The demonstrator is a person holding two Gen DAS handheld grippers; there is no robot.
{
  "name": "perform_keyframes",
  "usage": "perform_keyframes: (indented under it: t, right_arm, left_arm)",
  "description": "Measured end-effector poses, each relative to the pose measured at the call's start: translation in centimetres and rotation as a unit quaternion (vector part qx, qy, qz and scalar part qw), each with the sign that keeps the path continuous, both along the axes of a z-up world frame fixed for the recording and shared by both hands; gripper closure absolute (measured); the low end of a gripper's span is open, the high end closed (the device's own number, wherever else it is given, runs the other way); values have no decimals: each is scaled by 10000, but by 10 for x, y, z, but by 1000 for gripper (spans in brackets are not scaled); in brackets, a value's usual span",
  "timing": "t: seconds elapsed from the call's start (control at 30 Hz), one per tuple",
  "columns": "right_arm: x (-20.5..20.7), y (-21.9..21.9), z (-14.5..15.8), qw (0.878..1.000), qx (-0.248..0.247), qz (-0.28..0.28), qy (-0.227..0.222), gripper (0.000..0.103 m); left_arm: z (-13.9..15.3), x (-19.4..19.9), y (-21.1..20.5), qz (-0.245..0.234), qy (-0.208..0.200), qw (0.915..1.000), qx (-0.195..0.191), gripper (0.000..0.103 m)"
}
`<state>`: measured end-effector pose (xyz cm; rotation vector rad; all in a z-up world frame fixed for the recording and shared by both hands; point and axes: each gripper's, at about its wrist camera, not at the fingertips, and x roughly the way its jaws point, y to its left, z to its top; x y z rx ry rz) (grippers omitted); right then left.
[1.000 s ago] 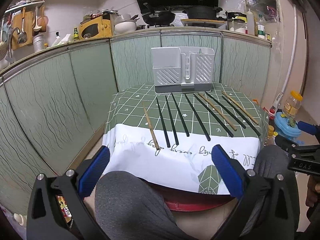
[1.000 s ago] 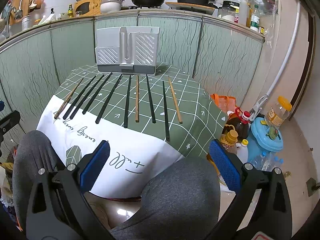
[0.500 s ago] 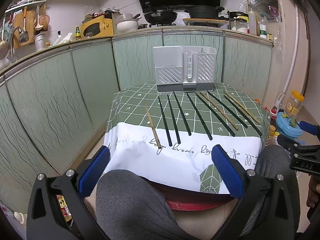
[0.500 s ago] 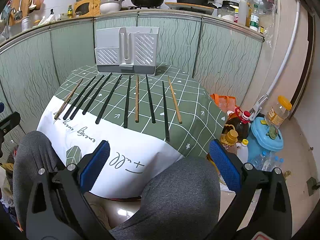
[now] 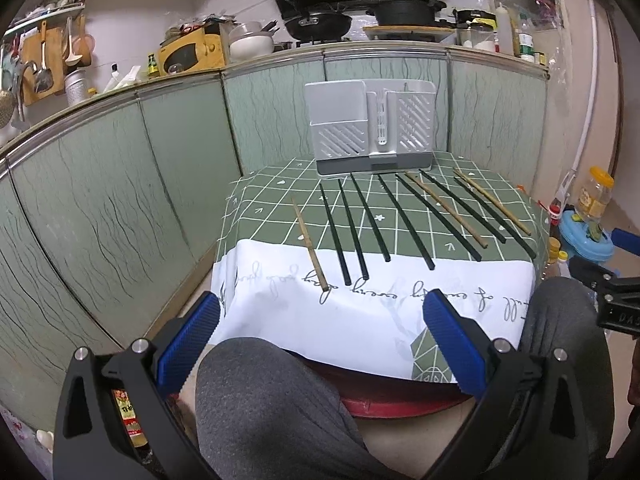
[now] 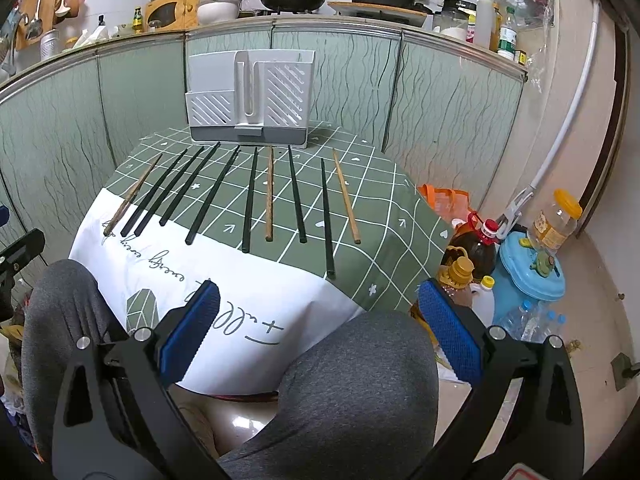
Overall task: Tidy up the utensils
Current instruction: 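Lower the left gripper onto a wooden chopstick and close on it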
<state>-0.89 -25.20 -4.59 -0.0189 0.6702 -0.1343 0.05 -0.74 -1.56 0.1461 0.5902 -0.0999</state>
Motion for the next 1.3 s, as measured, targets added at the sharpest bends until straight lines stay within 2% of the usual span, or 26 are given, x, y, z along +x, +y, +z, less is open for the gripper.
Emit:
perform_keyframes:
  t: [0.1,0.23,0.5,1.07,1.3]
  right_arm:
    - [2,-2,-2,10000,14,-26,28,8]
    - [7,-5,-6,10000,-4,-51,65,8]
    - [20,-18,-15,9999,6,-103,92,8]
    - [67,-49,-26,9997,207,-35,151,8]
    - [88,-58,-28,9996,142,43,233,8]
  left_arm:
    - [-3,5,4,71,47,10000,-48,4]
    - [-7,13,5,100,41,9998,136,4]
    - [-16,37,19,171,80,9997,-176,4]
    - [-27,82,19,162,133,9996,-206,4]
    - [-31,106,20,143,290,9990,-307,4]
